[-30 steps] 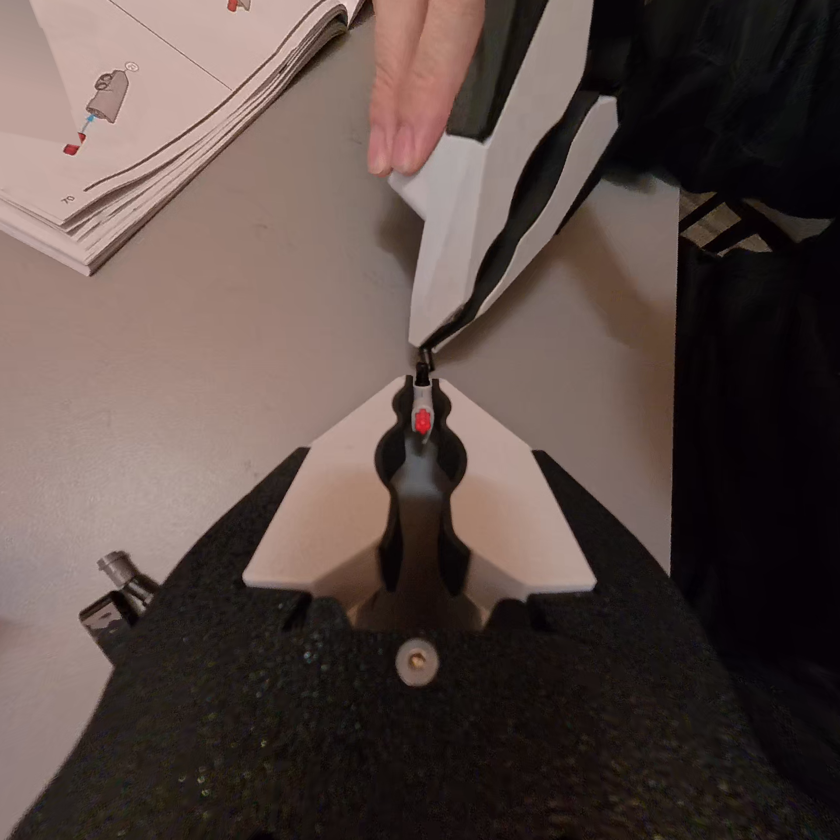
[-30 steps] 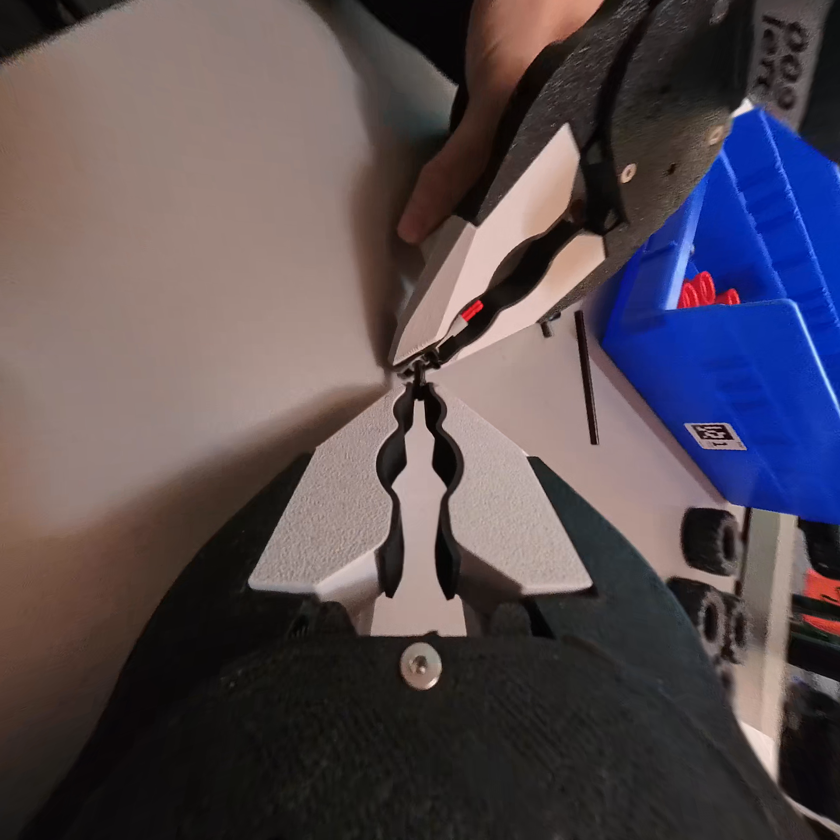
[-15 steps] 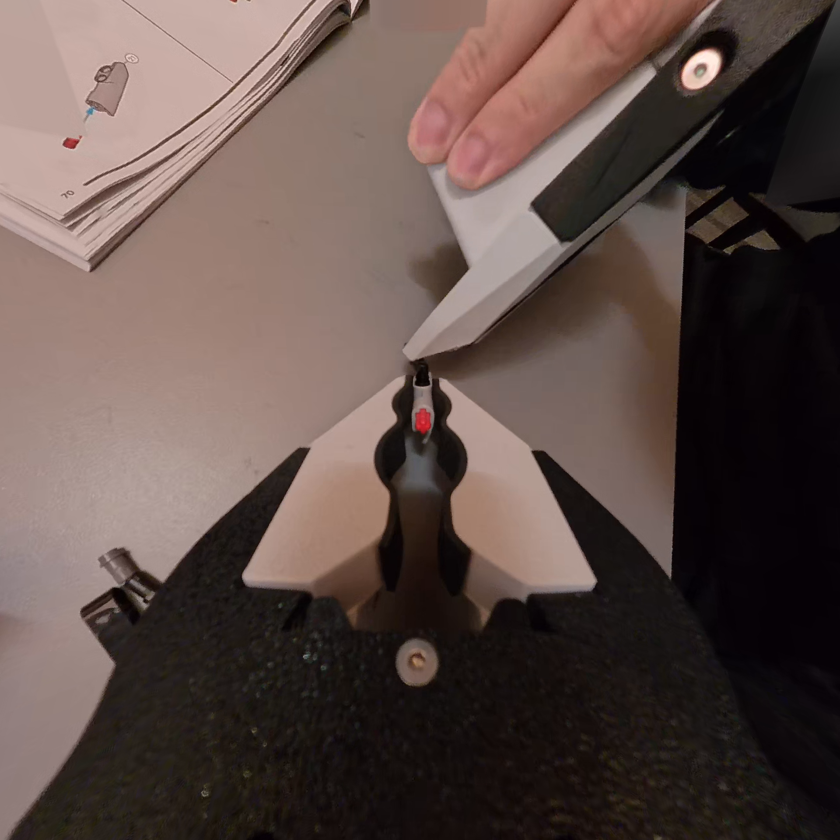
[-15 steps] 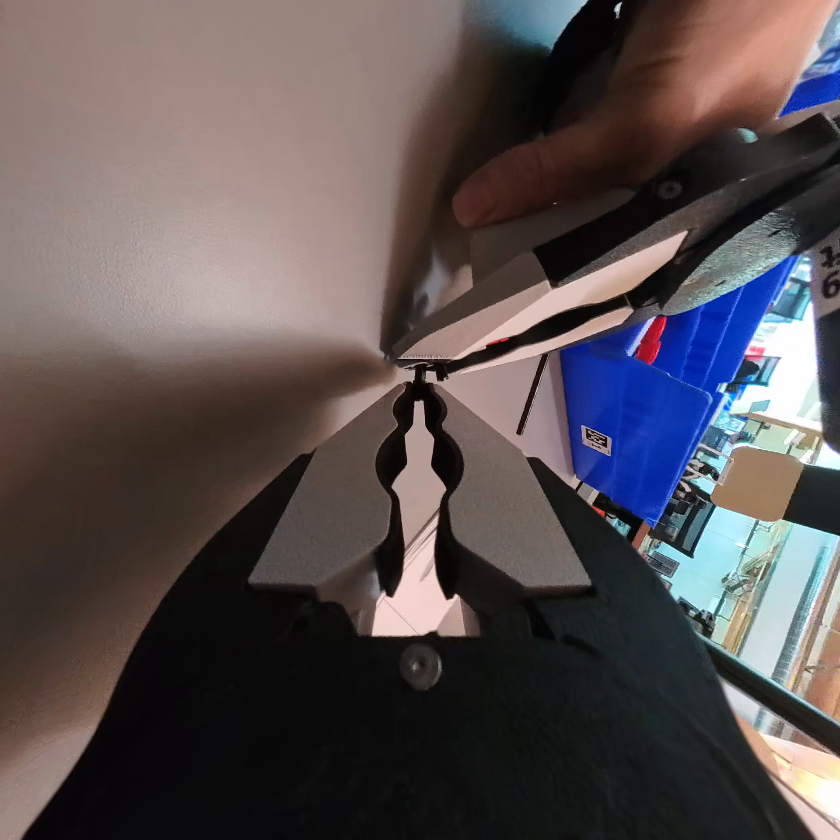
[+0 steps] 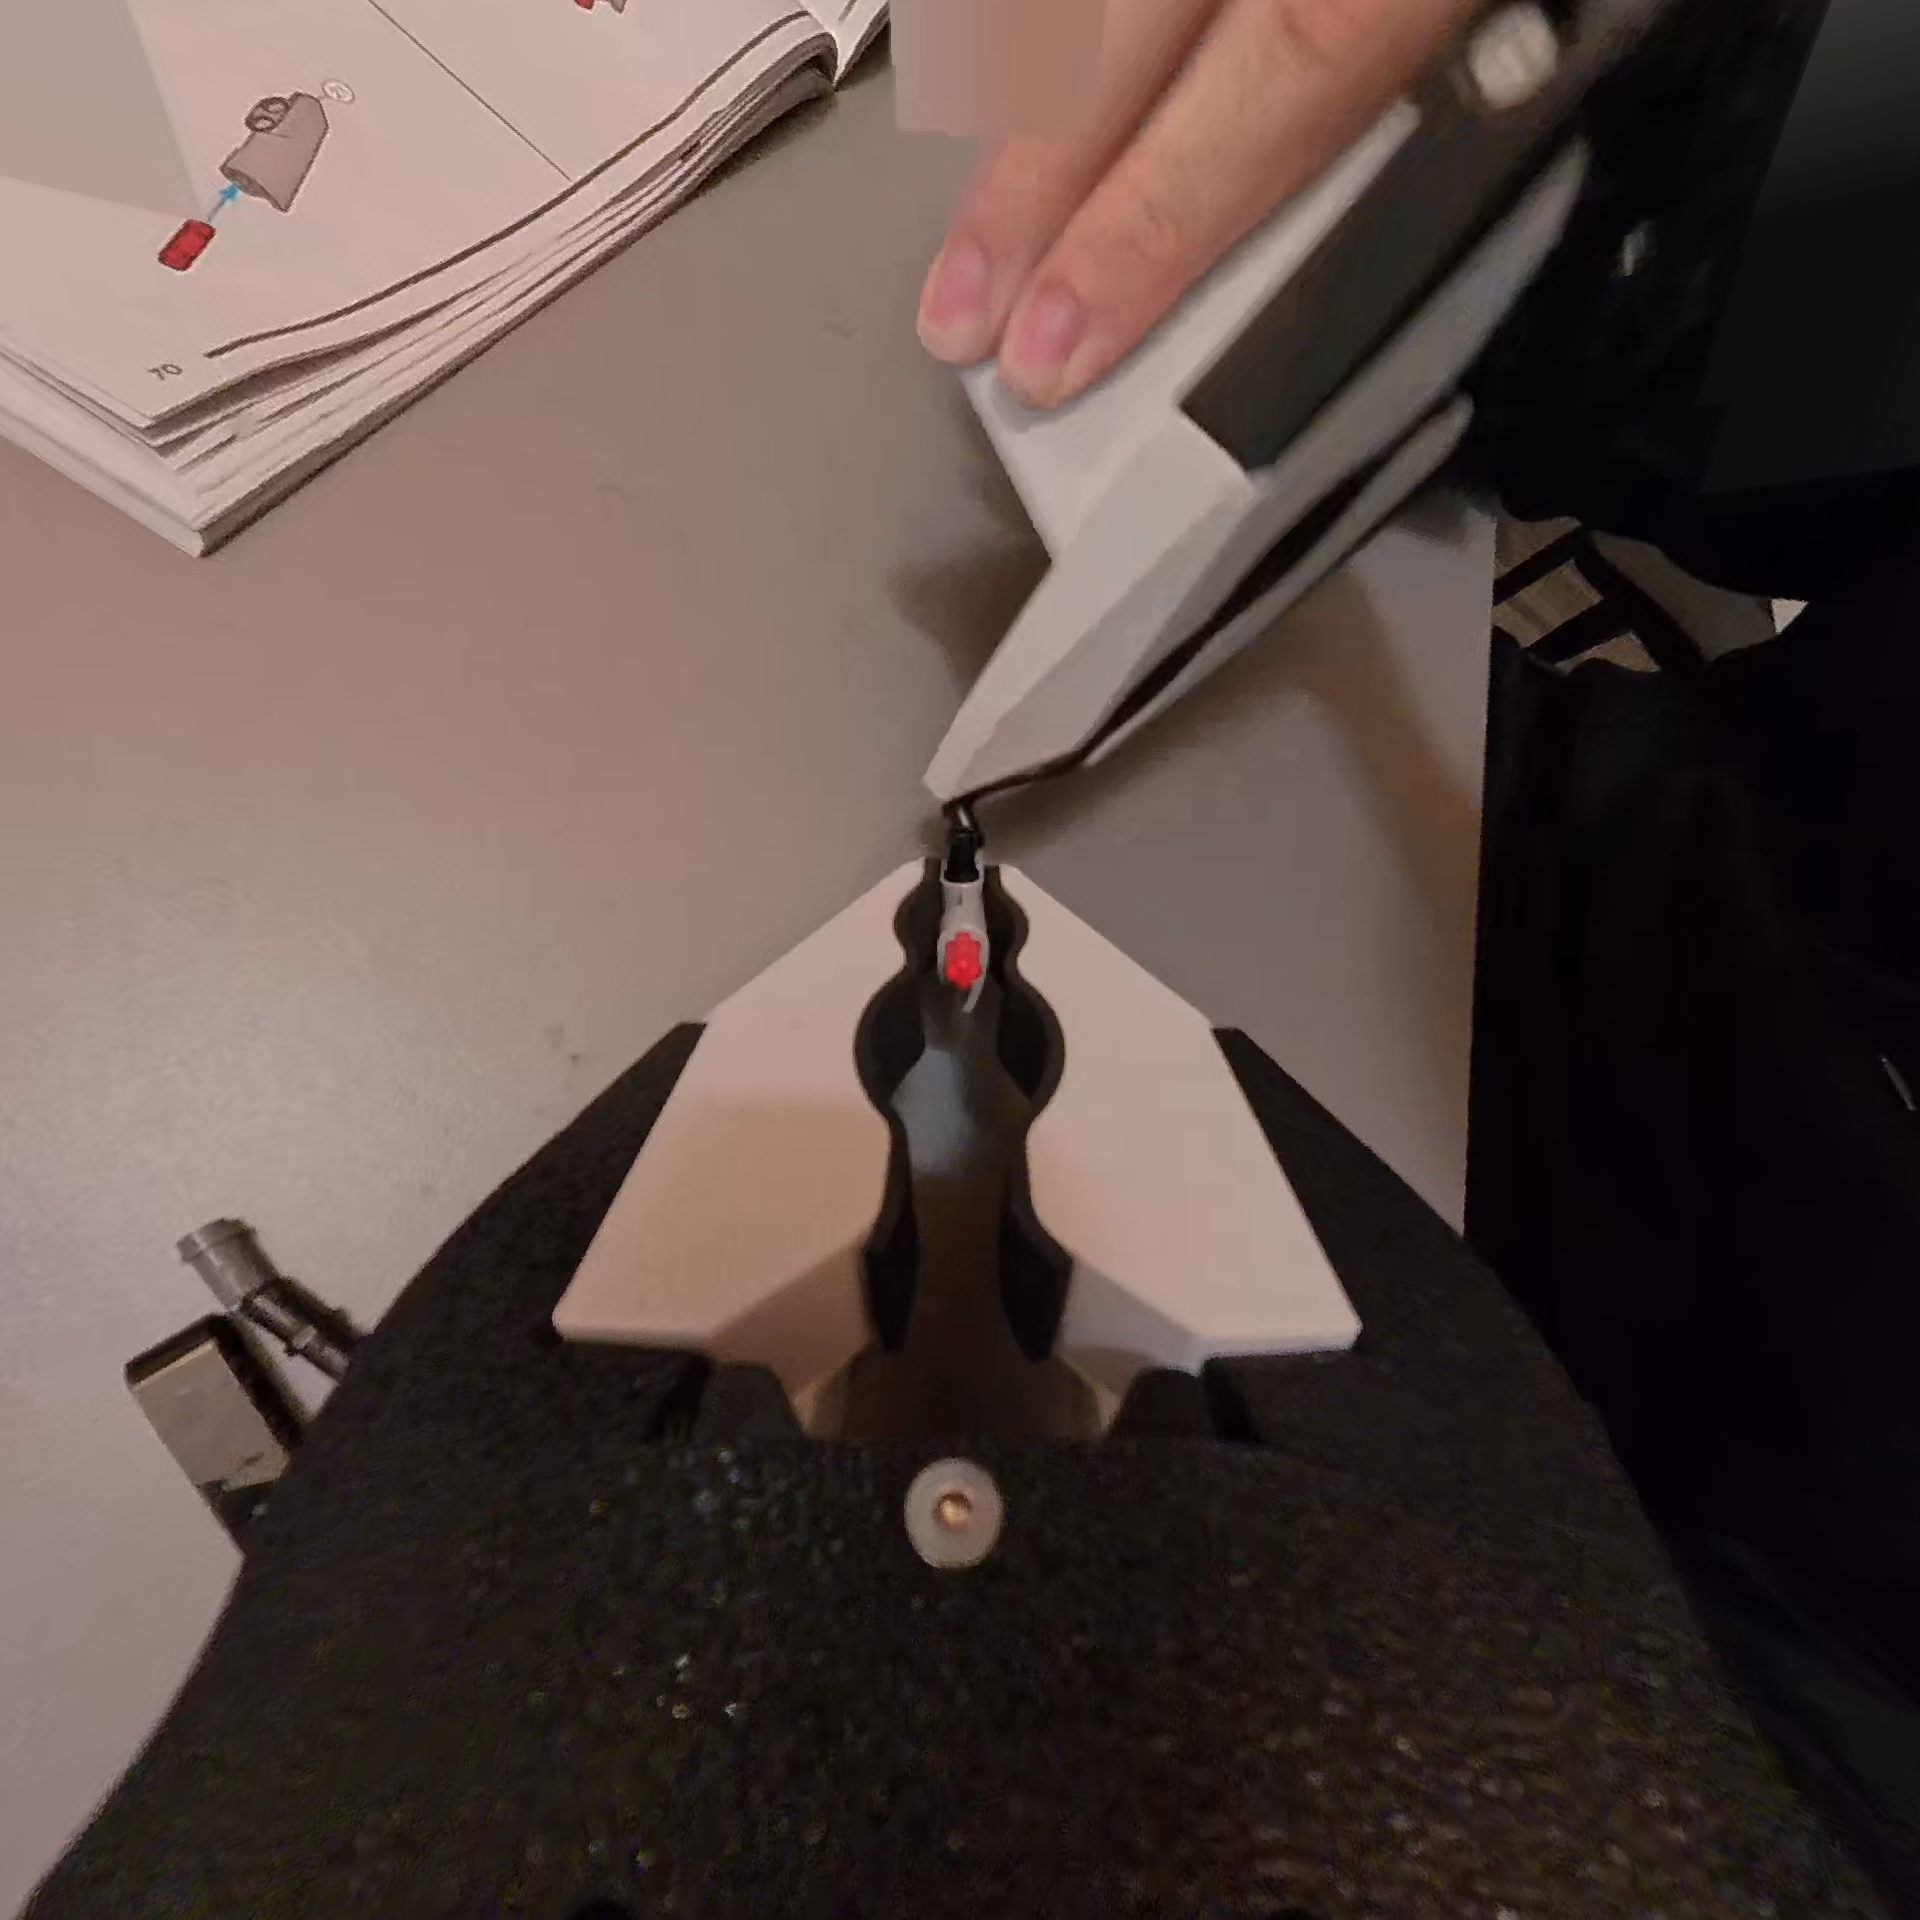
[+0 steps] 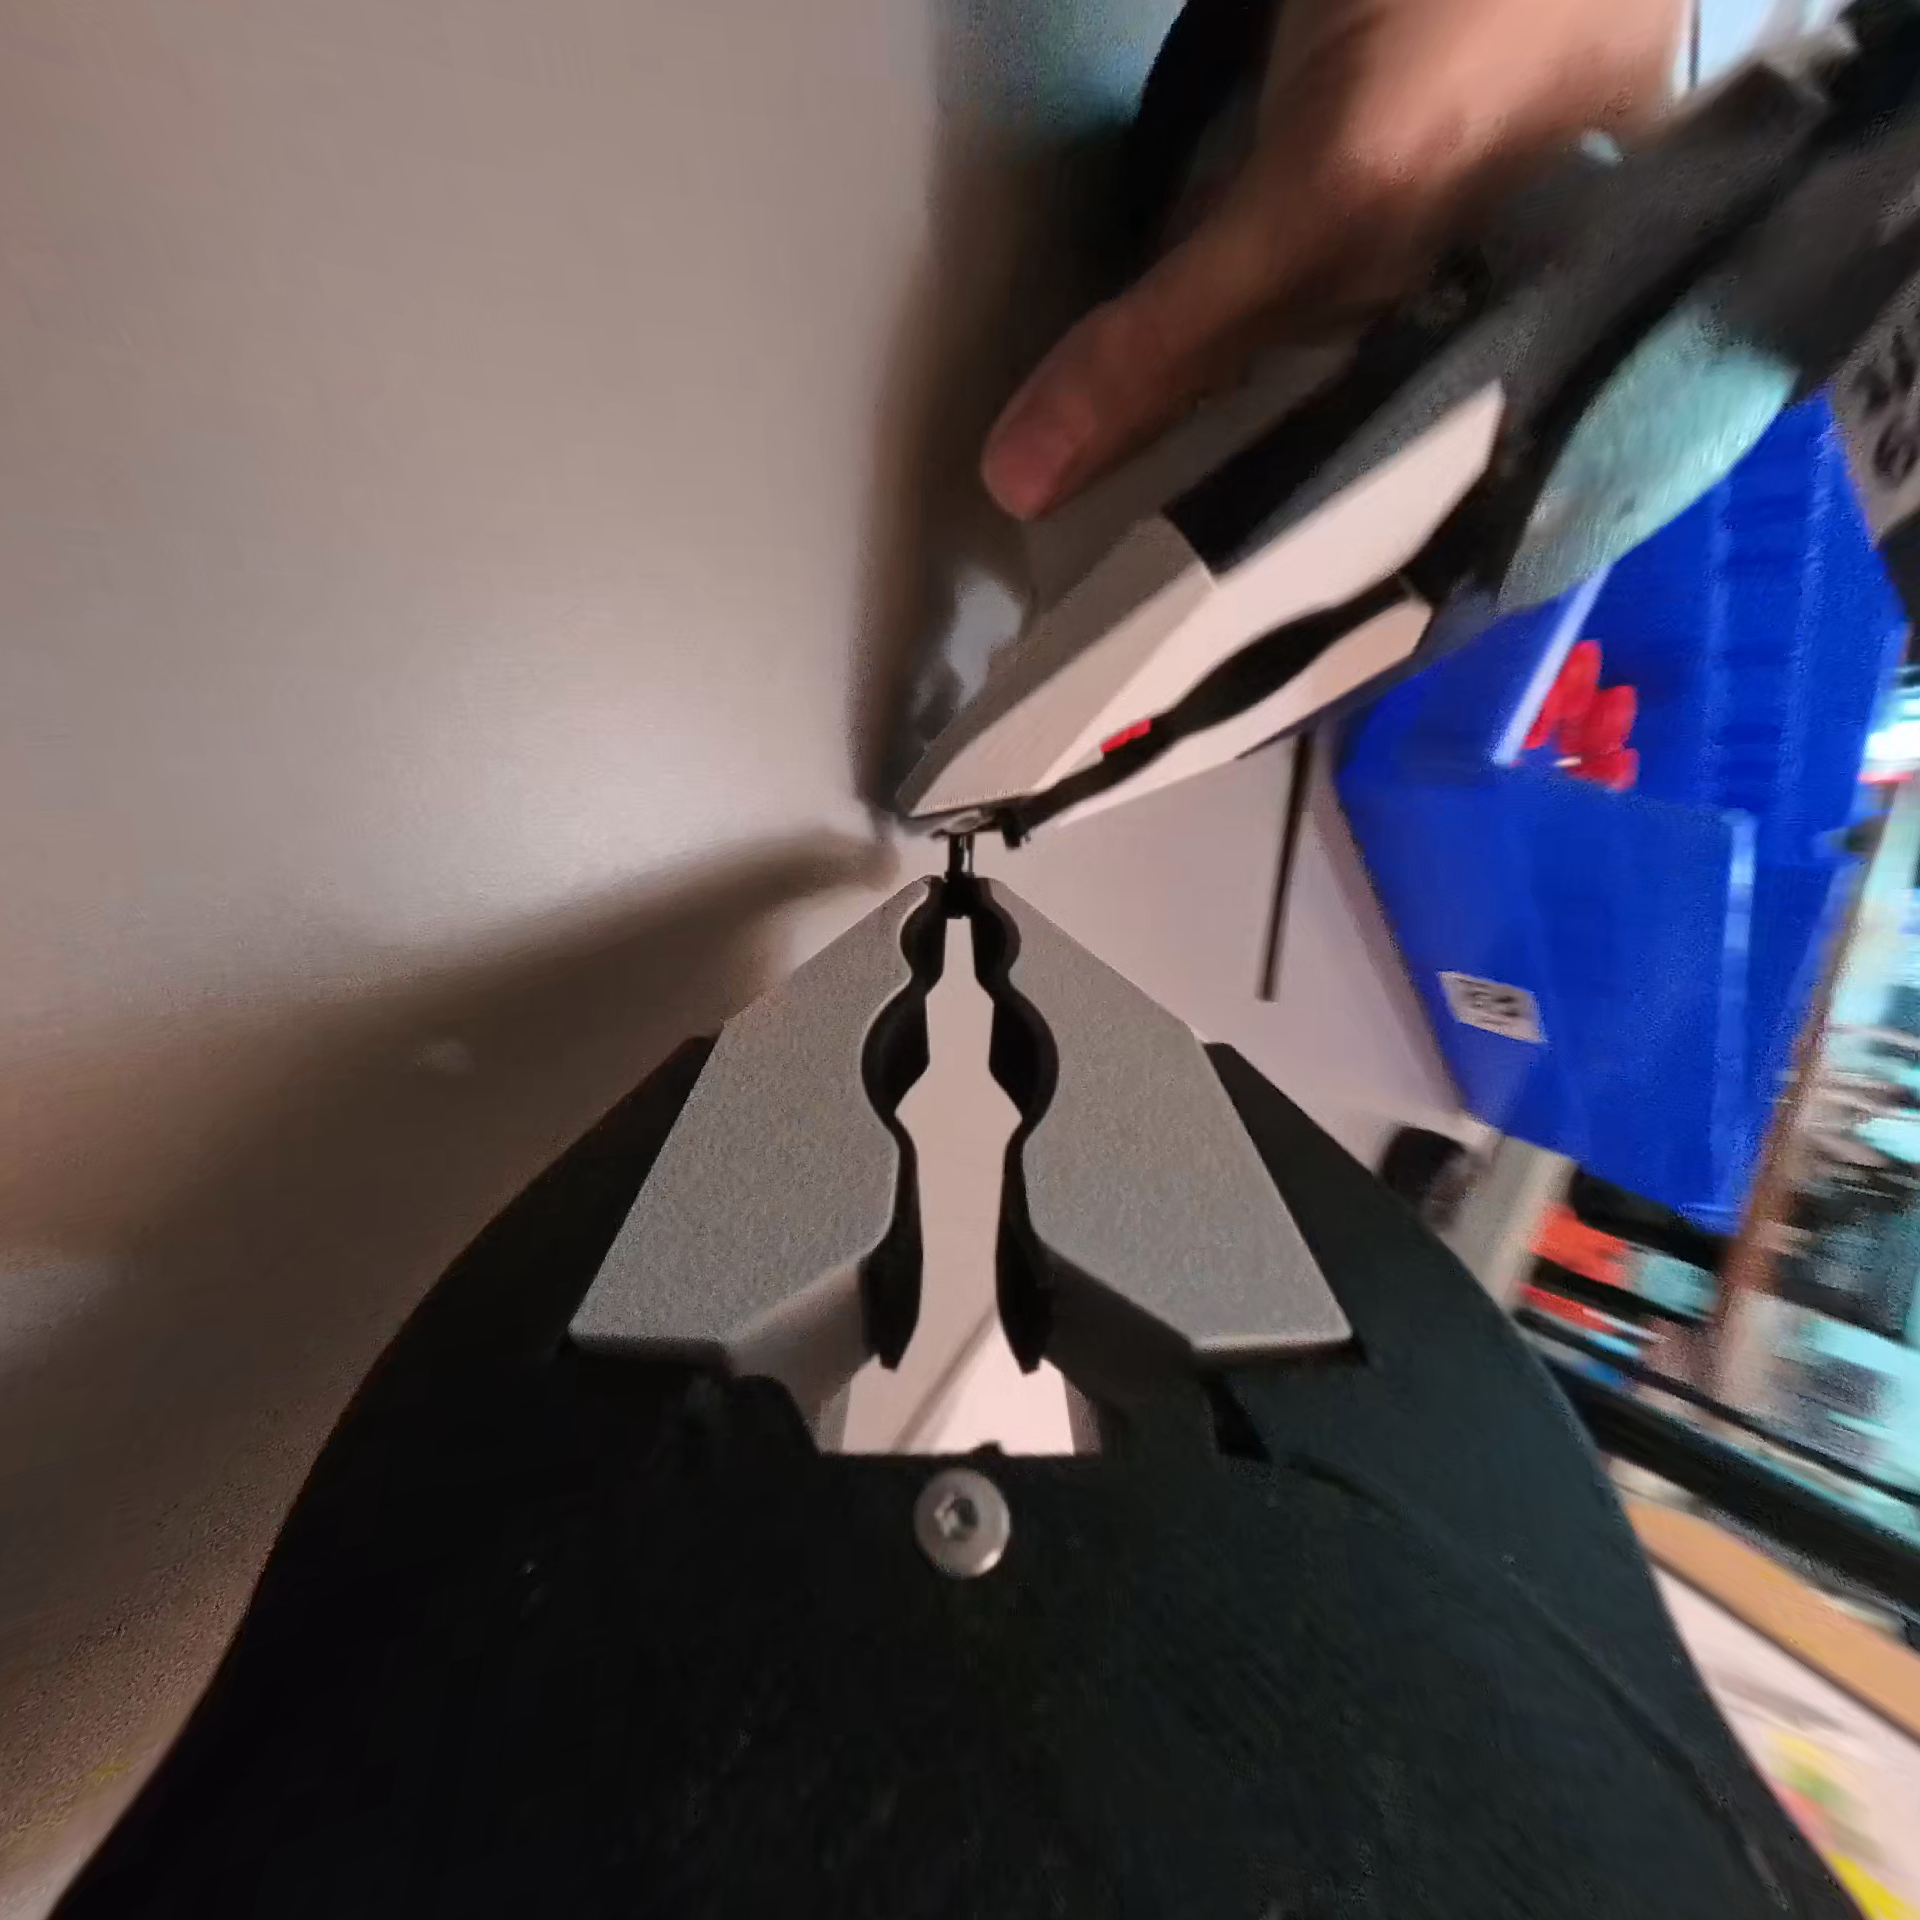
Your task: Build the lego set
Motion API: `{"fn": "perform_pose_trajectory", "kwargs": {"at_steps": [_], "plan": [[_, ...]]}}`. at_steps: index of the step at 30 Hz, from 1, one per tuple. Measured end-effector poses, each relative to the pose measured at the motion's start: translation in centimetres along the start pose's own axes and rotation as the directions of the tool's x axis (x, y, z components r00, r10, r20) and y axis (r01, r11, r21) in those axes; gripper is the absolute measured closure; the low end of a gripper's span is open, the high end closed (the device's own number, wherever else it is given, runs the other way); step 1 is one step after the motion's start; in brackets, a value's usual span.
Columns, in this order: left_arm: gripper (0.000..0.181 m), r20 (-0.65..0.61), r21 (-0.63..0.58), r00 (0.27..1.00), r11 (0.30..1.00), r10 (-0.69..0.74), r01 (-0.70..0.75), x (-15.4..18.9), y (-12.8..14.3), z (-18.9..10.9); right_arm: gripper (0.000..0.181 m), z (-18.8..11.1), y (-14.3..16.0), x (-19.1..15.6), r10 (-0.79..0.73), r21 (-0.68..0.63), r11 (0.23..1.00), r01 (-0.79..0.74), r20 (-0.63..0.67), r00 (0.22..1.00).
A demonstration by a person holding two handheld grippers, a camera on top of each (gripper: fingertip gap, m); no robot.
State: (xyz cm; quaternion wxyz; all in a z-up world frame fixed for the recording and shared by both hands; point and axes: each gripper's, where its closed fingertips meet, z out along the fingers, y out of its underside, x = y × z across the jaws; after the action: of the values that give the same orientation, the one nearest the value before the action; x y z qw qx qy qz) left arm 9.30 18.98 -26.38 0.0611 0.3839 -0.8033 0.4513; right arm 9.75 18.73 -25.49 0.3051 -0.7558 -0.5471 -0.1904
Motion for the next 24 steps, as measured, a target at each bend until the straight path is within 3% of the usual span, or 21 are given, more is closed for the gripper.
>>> {"fn": "perform_pose_trajectory", "kwargs": {"at_steps": [4, 12, 15, 18, 21, 24], "plan": [[0.176, 0.042, -0.022, 0.997, 0.998, 0.065, -0.064, -0.3, 0.4, -0.3, 0.179, -0.1, 0.7, -1.3, 0.356, 0.133, 0.907, -0.399, 0.262, 0.897], [0.177, 0.163, -0.075, 0.939, 0.953, 0.303, -0.295, -1.4, 0.2, -0.4, 0.169, 0.2, 0.5, -1.6, 0.499, 0.183, 0.781, -0.597, 0.391, 0.773], [0.177, 0.182, -0.089, 0.913, 0.931, 0.366, -0.355, -1.4, 0.0, -0.1, 0.163, 0.4, 0.8, -1.2, 0.528, 0.186, 0.762, -0.620, 0.376, 0.761], [0.177, 0.221, -0.060, 0.899, 0.926, 0.377, -0.374, -1.7, -0.8, -0.3, 0.157, 0.3, 1.4, 0.5, 0.560, 0.213, 0.762, -0.612, 0.258, 0.787], [0.177, 0.238, 0.080, 0.887, 0.902, 0.395, -0.424, -0.8, -3.1, -0.9, 0.158, -0.9, 1.6, 1.9, 0.621, 0.297, 0.711, -0.638, 0.161, 0.767], [0.177, 0.306, 0.213, 0.841, 0.829, 0.446, -0.517, 0.4, -5.9, -1.6, 0.162, -2.7, 0.7, 2.2, 0.670, 0.376, 0.603, -0.704, 0.240, 0.702]]}}
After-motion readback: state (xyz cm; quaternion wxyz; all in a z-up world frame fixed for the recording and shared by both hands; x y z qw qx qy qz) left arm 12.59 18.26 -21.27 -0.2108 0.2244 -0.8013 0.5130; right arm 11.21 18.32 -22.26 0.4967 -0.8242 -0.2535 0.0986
